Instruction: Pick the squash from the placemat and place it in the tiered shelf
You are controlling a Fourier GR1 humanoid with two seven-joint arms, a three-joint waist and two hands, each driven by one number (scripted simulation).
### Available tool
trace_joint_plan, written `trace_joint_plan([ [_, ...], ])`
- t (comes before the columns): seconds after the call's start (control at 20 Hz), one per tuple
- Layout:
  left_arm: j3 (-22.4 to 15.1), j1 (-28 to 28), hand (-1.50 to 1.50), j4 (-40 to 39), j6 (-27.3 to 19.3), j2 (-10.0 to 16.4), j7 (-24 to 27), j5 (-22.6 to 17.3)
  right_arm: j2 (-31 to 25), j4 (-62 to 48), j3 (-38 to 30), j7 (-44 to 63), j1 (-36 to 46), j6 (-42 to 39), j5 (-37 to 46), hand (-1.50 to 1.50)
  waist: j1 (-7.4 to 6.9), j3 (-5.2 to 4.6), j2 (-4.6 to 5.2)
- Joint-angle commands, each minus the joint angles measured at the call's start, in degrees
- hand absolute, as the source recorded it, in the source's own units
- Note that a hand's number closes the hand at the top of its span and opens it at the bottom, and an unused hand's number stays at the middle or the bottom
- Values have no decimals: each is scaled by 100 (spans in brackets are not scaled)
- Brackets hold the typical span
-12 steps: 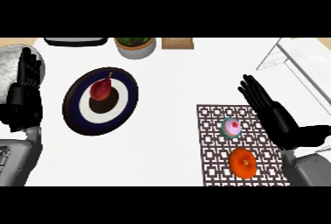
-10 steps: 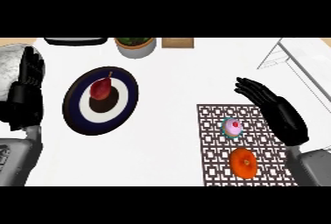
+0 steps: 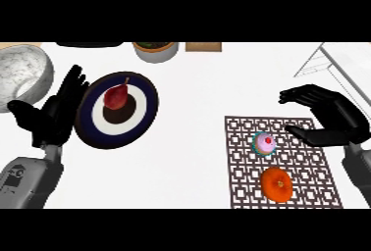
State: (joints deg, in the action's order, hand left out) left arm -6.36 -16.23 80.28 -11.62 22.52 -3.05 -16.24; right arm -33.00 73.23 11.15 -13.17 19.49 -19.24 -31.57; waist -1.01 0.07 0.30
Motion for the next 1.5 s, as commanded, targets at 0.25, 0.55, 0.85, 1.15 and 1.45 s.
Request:
trace_joint_plan([
  [0.25,0,-79,0,83,131,-85,-464,-85,-908,-187,-188,-350,180,-2638,-365,-150,119,-6,-35],
  [0.55,34,257,0,381,235,49,-513,-147,-1999,892,248,207,371,-2899,949,-150,124,-19,-104],
  [0.85,220,68,0,217,267,131,-606,-236,-2456,2354,417,334,930,-1912,3174,-150,181,-11,-106],
  [1.15,201,214,0,442,199,5,-618,-89,-1822,3708,996,1359,-279,-1023,4157,-150,170,-8,-60],
  [1.45,282,139,0,502,362,15,-811,-68,-1393,4062,1758,2081,-531,-1134,5312,-150,96,-9,-37],
])
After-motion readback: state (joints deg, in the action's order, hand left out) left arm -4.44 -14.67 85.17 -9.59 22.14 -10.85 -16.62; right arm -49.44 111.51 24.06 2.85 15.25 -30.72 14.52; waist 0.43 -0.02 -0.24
